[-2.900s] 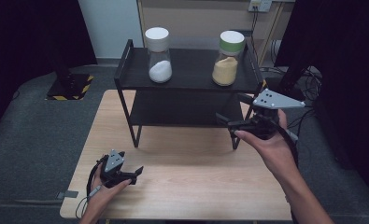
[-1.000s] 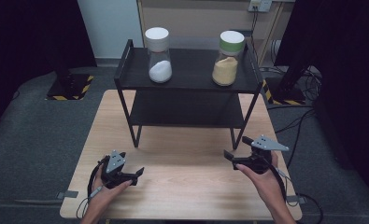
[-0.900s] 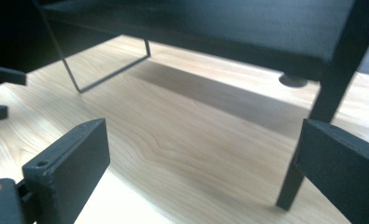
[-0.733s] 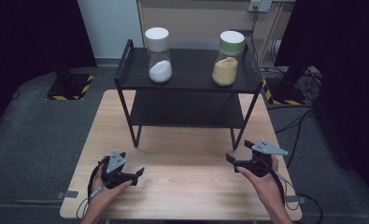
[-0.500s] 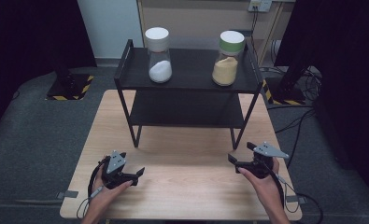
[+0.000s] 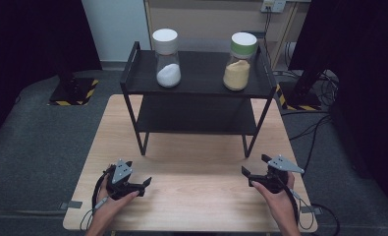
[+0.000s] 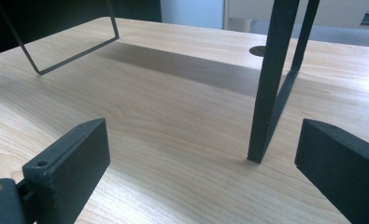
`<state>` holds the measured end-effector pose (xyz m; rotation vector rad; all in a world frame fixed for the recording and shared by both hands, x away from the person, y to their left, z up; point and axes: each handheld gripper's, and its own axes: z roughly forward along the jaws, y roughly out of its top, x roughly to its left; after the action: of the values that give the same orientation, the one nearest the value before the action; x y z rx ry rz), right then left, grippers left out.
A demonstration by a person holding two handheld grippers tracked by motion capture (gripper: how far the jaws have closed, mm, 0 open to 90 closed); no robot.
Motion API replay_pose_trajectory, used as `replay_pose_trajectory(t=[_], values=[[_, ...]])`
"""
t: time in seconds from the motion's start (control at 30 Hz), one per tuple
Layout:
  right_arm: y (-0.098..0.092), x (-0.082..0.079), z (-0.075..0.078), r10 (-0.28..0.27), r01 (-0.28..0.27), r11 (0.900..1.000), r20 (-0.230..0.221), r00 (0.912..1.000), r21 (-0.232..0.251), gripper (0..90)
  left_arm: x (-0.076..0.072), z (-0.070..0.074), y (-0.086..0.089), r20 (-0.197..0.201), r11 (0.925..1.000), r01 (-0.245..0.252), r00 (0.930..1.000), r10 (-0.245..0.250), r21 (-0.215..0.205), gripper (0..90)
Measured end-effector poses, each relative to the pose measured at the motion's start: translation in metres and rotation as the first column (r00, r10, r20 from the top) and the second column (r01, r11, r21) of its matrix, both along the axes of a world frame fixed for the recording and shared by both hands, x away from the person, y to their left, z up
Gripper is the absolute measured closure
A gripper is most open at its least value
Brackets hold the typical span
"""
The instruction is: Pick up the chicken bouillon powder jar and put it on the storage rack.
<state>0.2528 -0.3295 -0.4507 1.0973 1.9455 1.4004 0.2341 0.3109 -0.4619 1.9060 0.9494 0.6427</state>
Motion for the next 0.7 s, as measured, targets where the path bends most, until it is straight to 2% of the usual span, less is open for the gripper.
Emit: replay_pose_trajectory(t=[0.3, 0.43, 0.7], values=[[-0.003, -0.005, -0.009, -0.018, 0.018, 1.000, 0.016, 0.9997, 0.023, 3.0, -0.001, -0.001, -0.003, -0.006, 1.0000, 0.000, 1.0000, 0.000, 0.005, 2.2], [-0.005, -0.011, -0.016, -0.032, 0.030, 0.998, 0.027, 0.9991, 0.054, 2.8, -0.003, -0.001, -0.005, -0.003, 1.0000, -0.002, 1.0000, 0.002, 0.005, 2.2], [-0.005, -0.014, -0.017, -0.038, 0.037, 0.998, 0.034, 0.9987, 0.041, 2.7, -0.004, -0.001, -0.006, 0.008, 1.0000, 0.001, 1.0000, -0.001, 0.002, 2.2]])
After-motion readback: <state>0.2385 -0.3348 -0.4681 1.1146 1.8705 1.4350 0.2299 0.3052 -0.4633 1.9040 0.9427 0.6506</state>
